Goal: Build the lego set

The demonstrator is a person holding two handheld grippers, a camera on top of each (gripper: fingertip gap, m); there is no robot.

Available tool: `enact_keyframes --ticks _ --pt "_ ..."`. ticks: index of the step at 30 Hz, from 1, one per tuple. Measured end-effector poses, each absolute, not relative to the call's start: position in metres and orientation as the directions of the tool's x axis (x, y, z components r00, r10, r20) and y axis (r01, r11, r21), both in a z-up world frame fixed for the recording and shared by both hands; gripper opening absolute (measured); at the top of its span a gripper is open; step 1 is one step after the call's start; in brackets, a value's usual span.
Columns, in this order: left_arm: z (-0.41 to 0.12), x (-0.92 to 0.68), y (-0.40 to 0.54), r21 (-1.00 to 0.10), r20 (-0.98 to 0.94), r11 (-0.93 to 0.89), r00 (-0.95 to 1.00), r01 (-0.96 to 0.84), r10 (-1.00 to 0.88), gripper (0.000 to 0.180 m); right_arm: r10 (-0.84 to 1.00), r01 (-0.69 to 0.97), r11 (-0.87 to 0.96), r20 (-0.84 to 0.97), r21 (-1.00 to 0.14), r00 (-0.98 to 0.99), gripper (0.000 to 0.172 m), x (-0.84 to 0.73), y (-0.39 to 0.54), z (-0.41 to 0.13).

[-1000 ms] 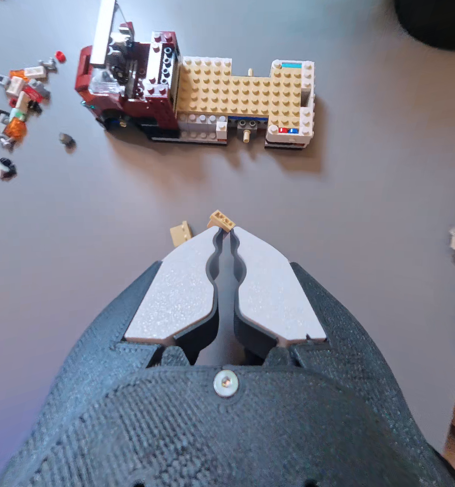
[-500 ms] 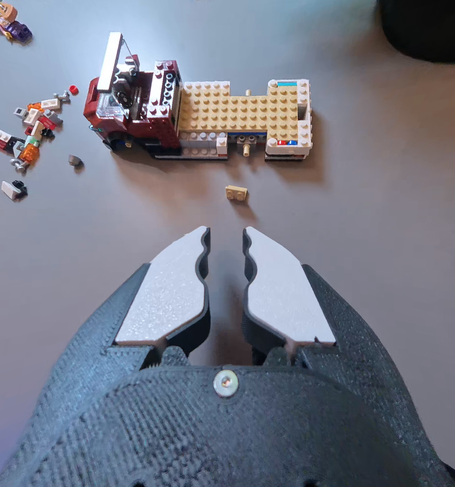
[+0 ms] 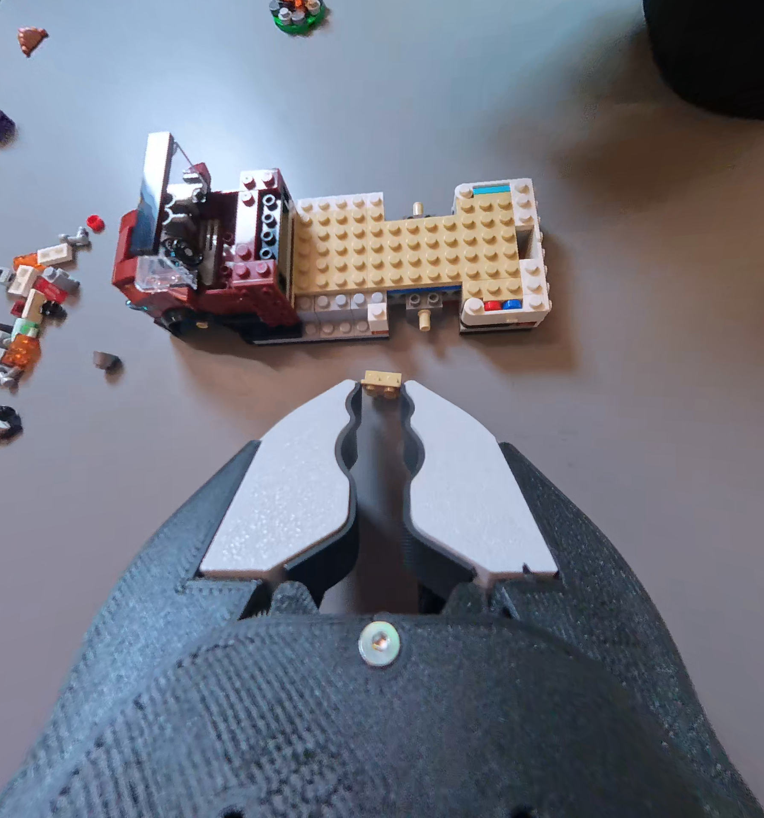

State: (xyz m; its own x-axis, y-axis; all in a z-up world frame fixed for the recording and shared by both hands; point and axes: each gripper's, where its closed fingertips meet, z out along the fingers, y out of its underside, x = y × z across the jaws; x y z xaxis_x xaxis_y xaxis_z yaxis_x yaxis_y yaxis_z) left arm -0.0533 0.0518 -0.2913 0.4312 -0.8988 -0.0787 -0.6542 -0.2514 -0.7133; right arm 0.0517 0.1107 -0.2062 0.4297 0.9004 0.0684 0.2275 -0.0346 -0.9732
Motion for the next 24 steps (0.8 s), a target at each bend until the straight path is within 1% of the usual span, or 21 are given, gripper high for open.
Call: enact_keyframes --ticks 8,13,15,17,19,24 --pt "-0.295 -0.058 0.048 -0.723 -0.111 -0.234 0.442 -0.651 -0.890 0.017 0.932 0.294 -0.033 0.077 -0.955 0.354 0.060 0.033 0.095 -0.221" --pt "-0.295 -0.058 0.047 -0.735 -0.119 -0.218 0.438 -0.643 -0.891 0.016 0.934 0.311 -0.014 0.099 -0.950 0.344 0.060 0.026 0.088 -0.220" --pt "-0.290 -0.059 0.048 -0.758 -0.128 -0.205 0.448 -0.620 -0.885 0.016 0.936 0.310 -0.008 0.102 -0.951 0.338 0.060 0.022 0.083 -0.217" --pt "-0.279 -0.058 0.049 -0.806 -0.089 -0.212 0.467 -0.552 -0.880 0.016 0.938 0.307 0.007 0.113 -0.952 0.327 0.059 0.017 0.078 -0.214" --pt "-0.263 -0.055 0.050 -0.867 -0.009 -0.235 0.485 -0.439 -0.874 0.016 0.943 0.307 0.035 0.133 -0.951 0.304 0.057 0.009 0.071 -0.211" --pt "-0.223 -0.052 0.053 -0.953 0.145 -0.251 0.476 -0.167 -0.867 0.016 0.956 0.287 0.086 0.160 -0.954 0.244 0.041 -0.016 0.052 -0.208"
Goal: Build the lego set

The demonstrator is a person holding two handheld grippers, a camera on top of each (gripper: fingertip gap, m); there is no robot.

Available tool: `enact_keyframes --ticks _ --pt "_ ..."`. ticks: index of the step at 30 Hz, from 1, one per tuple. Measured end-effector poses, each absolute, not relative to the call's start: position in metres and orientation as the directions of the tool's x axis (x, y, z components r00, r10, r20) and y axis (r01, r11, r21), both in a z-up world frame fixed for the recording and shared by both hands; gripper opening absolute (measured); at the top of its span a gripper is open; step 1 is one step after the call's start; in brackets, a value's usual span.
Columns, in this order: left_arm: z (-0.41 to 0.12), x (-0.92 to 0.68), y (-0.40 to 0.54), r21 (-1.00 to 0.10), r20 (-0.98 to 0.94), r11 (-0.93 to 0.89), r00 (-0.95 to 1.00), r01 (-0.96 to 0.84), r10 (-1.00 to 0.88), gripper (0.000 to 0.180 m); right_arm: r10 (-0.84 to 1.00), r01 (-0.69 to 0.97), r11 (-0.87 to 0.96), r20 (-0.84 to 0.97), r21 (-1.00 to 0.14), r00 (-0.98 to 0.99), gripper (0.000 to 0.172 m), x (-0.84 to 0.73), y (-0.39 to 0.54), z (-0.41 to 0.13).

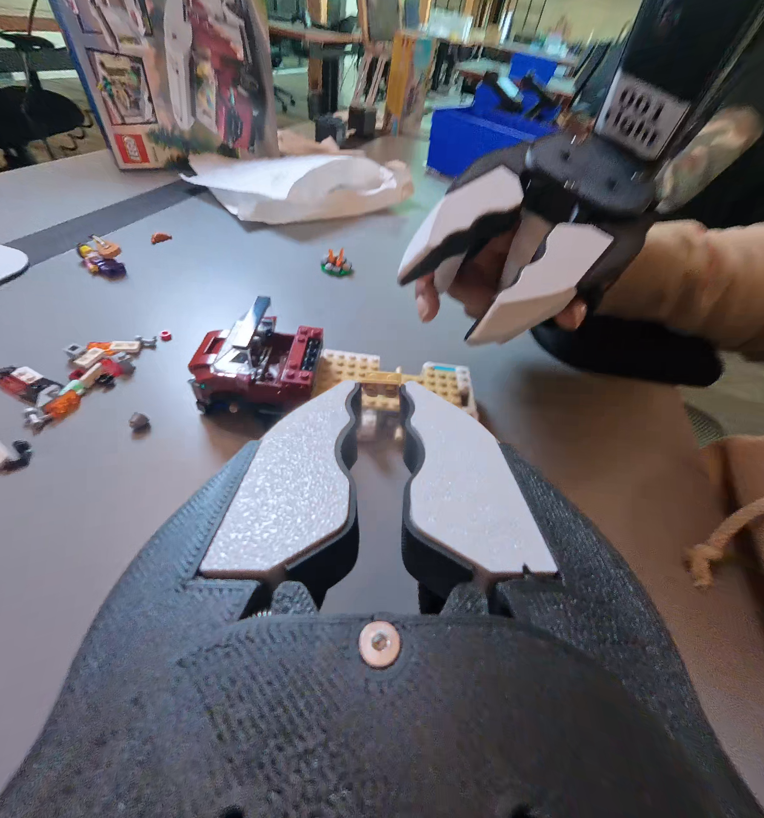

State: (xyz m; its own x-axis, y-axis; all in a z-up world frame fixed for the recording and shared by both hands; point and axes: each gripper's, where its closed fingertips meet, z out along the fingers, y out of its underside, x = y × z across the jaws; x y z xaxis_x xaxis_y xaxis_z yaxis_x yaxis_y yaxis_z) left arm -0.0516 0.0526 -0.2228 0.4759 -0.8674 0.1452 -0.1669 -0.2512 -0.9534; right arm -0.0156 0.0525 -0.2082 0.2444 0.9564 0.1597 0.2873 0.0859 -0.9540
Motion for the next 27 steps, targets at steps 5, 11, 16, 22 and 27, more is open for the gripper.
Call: enact_keyframes --ticks 5,11,16,22,27 --pt "-0.191 -0.044 0.039 -0.892 0.452 -0.439 0.281 0.110 -0.847 0.016 0.941 0.244 0.164 0.226 -0.956 0.253 0.034 -0.034 0.046 -0.198" --pt "-0.184 -0.049 0.042 -0.774 0.629 -0.590 0.164 0.231 -0.760 0.016 0.895 0.252 0.298 0.361 -0.921 0.261 0.027 -0.043 0.037 -0.192" --pt "-0.192 -0.043 0.041 -0.763 0.644 -0.613 0.169 0.205 -0.746 0.016 0.816 0.316 0.398 0.490 -0.861 0.306 0.026 -0.048 0.042 -0.193" --pt "-0.199 -0.041 0.042 -0.772 0.635 -0.611 0.205 0.174 -0.744 0.016 0.789 0.361 0.423 0.534 -0.831 0.303 0.012 -0.047 0.045 -0.202" --pt "-0.205 -0.040 0.044 -0.857 0.509 -0.507 0.314 0.095 -0.801 0.016 0.803 0.383 0.394 0.516 -0.835 0.299 0.010 -0.047 0.047 -0.211"
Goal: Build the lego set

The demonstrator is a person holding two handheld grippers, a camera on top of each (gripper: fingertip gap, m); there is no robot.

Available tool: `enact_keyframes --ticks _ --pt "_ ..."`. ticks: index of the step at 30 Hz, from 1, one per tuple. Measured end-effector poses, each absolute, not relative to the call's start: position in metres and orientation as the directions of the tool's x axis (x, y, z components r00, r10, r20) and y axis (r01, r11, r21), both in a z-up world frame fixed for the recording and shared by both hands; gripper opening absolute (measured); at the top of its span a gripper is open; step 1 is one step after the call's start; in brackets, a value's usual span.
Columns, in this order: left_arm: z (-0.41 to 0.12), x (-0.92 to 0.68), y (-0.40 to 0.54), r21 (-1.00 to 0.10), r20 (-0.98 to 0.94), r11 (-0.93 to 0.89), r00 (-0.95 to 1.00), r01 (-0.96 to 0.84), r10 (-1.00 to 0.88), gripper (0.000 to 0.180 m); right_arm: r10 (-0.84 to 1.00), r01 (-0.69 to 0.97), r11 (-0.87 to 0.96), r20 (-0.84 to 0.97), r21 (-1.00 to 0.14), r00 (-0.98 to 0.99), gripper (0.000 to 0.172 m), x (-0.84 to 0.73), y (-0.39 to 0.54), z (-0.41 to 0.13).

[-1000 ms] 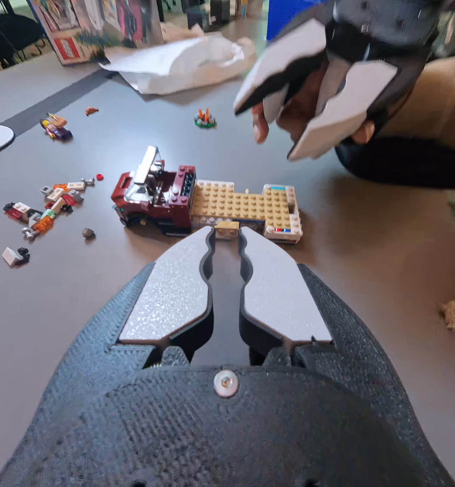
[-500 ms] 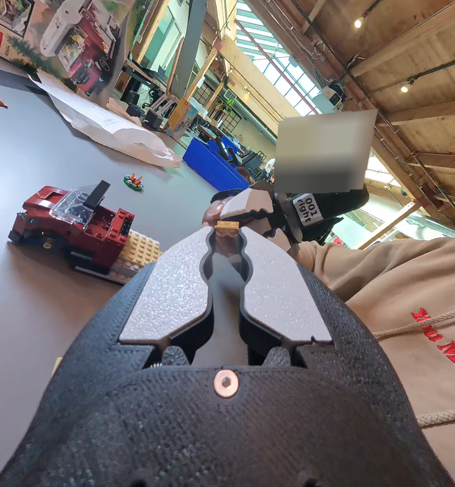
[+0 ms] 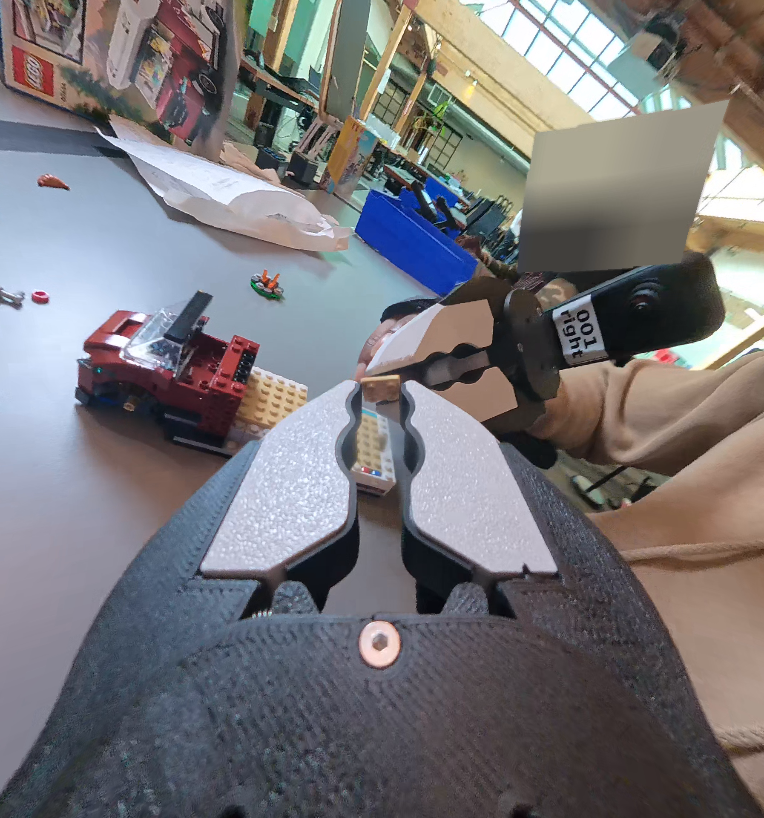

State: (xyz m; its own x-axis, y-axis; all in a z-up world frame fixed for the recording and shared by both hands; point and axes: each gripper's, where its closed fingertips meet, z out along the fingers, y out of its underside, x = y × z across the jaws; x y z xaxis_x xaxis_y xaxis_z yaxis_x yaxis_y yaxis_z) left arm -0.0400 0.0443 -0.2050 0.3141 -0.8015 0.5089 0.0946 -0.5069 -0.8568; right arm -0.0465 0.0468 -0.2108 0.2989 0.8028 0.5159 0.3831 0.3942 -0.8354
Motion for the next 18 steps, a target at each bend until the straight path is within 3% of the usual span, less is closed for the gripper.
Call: enact_keyframes --ticks 2,9,14,18 --pt "-0.204 -0.039 0.046 -0.888 0.450 -0.454 0.352 0.076 -0.821 0.015 0.808 0.389 0.379 0.505 -0.840 0.302 0.004 -0.047 0.047 -0.214" --pt "-0.202 -0.038 0.047 -0.909 0.405 -0.412 0.378 0.065 -0.833 0.015 0.793 0.383 0.384 0.513 -0.840 0.329 0.005 -0.045 0.050 -0.212" --pt "-0.205 -0.040 0.053 -0.930 0.349 -0.365 0.409 0.041 -0.843 0.015 0.813 0.416 0.368 0.505 -0.832 0.290 0.019 -0.040 0.056 -0.217" --pt "-0.205 -0.039 0.066 -0.962 0.236 -0.271 0.405 -0.032 -0.883 0.014 0.869 0.408 0.364 0.463 -0.837 0.175 0.019 -0.038 0.059 -0.221"
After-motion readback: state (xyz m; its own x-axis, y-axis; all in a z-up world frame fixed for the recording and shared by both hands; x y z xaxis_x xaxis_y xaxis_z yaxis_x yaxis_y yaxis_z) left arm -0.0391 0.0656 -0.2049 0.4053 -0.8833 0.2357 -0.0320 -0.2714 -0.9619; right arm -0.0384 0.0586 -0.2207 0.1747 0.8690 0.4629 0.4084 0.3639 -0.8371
